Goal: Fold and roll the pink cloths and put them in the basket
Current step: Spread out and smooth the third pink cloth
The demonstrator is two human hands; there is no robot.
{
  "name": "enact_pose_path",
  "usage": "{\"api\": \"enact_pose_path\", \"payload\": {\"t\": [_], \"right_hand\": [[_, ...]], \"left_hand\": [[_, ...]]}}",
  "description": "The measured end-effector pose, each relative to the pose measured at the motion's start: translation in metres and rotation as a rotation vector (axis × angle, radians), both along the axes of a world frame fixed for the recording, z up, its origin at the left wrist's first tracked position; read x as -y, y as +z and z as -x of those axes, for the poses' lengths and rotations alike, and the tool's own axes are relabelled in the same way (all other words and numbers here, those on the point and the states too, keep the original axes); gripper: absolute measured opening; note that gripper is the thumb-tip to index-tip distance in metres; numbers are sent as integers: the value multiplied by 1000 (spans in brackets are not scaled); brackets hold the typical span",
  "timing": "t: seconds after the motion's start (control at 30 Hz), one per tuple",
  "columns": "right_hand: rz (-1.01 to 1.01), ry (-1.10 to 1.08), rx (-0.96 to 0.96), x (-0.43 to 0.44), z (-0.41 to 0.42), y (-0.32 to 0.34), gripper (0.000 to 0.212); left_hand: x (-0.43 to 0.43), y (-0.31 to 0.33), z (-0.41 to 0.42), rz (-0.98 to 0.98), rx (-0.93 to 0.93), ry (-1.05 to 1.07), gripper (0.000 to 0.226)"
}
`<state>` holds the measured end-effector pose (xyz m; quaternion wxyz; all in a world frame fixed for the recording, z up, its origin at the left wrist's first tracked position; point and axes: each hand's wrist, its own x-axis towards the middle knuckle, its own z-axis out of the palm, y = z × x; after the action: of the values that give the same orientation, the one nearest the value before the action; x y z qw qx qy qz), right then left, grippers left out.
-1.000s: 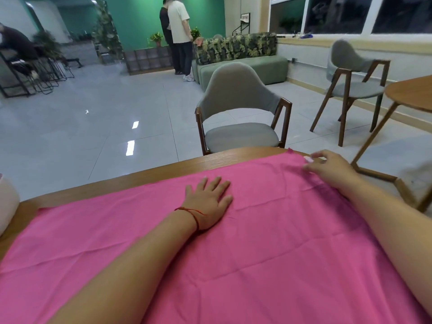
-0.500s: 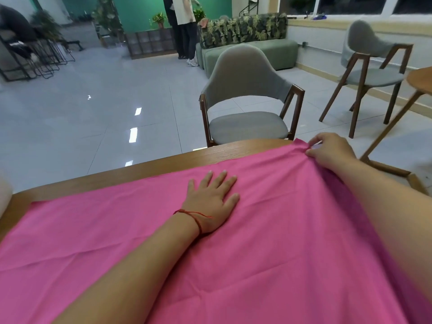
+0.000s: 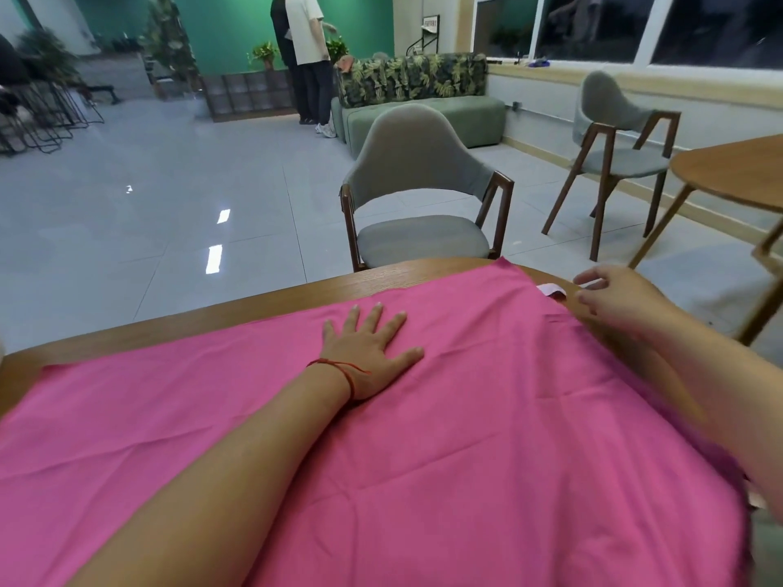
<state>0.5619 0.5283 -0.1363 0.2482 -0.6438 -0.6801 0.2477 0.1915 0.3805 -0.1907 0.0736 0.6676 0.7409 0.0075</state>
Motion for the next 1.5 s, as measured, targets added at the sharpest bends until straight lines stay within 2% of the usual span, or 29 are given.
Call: {"api": "enact_pose_path", "payload": {"t": [0.27,0.43,0.57,0.73,0.87,1.03,1.2,1.33,1.5], "right_hand": [[28,85,-38,110,-49,0,14],[35,115,-83,179,-81,4,7],[12,58,-181,229,-127,-6,6],[9,-17,-418,277,-155,-47,14],[-73,-10,-511,283,-147,-52,14],[59,89,-459,277,-134,-45,15],[-2,126,-271,286,-122,-52,10],[-48,-4,-348,285,-127,-51,10],[47,82,-346,283,-120,-49,29]], "left_hand": [[15,14,-46,-38,-25,-22,62],[37,16,-106,-28,-17,-106,68],[48,11,-141,4,-19,-48,73],[52,6,-145,7,-28,-1,76],[51,5,-145,-15,-46,0,75],[46,3,-142,-20,-57,-5,76],[45,-1,-141,-33,-53,-4,75],[44,-1,-140,-40,-46,-5,75],[45,-1,-141,-46,-36,-3,73]]}}
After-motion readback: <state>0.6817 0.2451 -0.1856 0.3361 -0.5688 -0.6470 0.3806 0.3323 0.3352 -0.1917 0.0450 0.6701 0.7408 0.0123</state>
